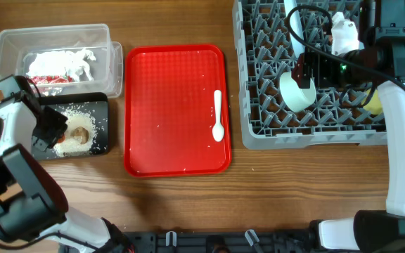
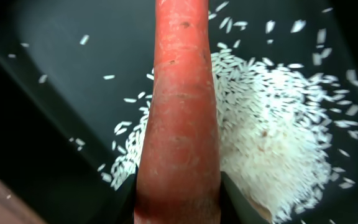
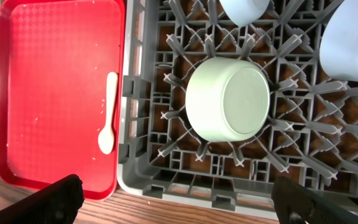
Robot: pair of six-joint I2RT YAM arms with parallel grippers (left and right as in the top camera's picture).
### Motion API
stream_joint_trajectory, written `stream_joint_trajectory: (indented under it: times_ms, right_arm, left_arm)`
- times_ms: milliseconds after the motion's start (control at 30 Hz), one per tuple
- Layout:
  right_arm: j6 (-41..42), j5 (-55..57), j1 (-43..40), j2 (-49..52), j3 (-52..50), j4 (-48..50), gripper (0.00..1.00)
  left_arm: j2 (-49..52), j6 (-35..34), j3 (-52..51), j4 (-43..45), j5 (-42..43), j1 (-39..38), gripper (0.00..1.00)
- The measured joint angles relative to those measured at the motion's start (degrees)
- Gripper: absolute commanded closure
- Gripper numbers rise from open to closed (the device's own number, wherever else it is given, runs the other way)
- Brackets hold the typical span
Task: Sort waste into correct bins and load items into the dishwasher rack
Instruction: 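Carry the carrot left and release it onto the black tray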
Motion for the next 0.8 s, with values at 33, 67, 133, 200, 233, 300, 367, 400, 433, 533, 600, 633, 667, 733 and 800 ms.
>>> stream_joint_trajectory:
  times_ms: [33,67,133,200,233,300,367,400,433,533,600,633,667,733,800]
  right_arm:
    - [0.0,0.0,0.0,0.0,0.0,0.02,0.0]
    - [0.0,0.0,0.0,0.0,0.0,0.0,0.0]
    - [0.0,0.0,0.0,0.0,0.0,0.02,0.01]
    - [0.02,0.0,0.0,0.0,0.0,0.0,0.0]
    - [0.0,0.0,0.0,0.0,0.0,0.02,0.0]
    - [0.0,0.0,0.0,0.0,0.0,0.02,0.0]
    - [0.0,0.0,0.0,0.0,0.0,0.02,0.0]
    - [0.0,0.0,0.0,0.0,0.0,0.0,0.0]
    - [0.0,0.0,0.0,0.0,0.0,0.0,0.0]
    - [0.0,0.0,0.0,0.0,0.0,0.02,0.0]
    - [0.0,0.0,0.0,0.0,0.0,0.02,0.0]
    - [0.0,0.0,0.0,0.0,0.0,0.0,0.0]
    - [0.0,0.0,0.0,0.0,0.0,0.02,0.0]
    - [0.0,0.0,0.0,0.0,0.0,0.02,0.0]
    - [0.0,0.0,0.0,0.0,0.0,0.0,0.0]
  left_arm:
    - [0.68,-0.07,0.0,0.35,-0.02,0.0,0.71]
    - [1.07,-0.09,0.0,0.55,-0.02,0.0,0.71]
    - [1.68,-0.09,0.0,0.7,-0.02,0.0,0.67]
    - [1.77,-0.11,0.0,0.9,-0.04,0.0,0.63]
    - [1.77,-0.04,0.0,1.03,-0.04,0.0,0.63]
    - [1.77,-0.31,0.0,1.29,-0.02,0.0,0.6]
    - [1.77,-0.28,0.0,1.27,-0.02,0.0,0.53]
    - [1.77,-0.28,0.0,1.27,-0.02,0.0,0.49]
    - [1.77,-0.17,0.0,1.25,-0.04,0.0,0.46]
    - [1.77,-0.15,0.0,0.92,-0.07,0.0,0.27]
    - [1.77,-0.39,0.0,0.83,-0.02,0.0,0.22]
    - [1.77,-0.39,0.0,0.7,-0.02,0.02,0.21]
    - [1.77,-0.42,0.0,0.44,-0.02,0.0,0.21]
    - [1.77,-0.26,0.0,0.02,-0.02,0.0,0.2]
    - [1.77,-0.26,0.0,-0.5,-0.02,0.0,0.2]
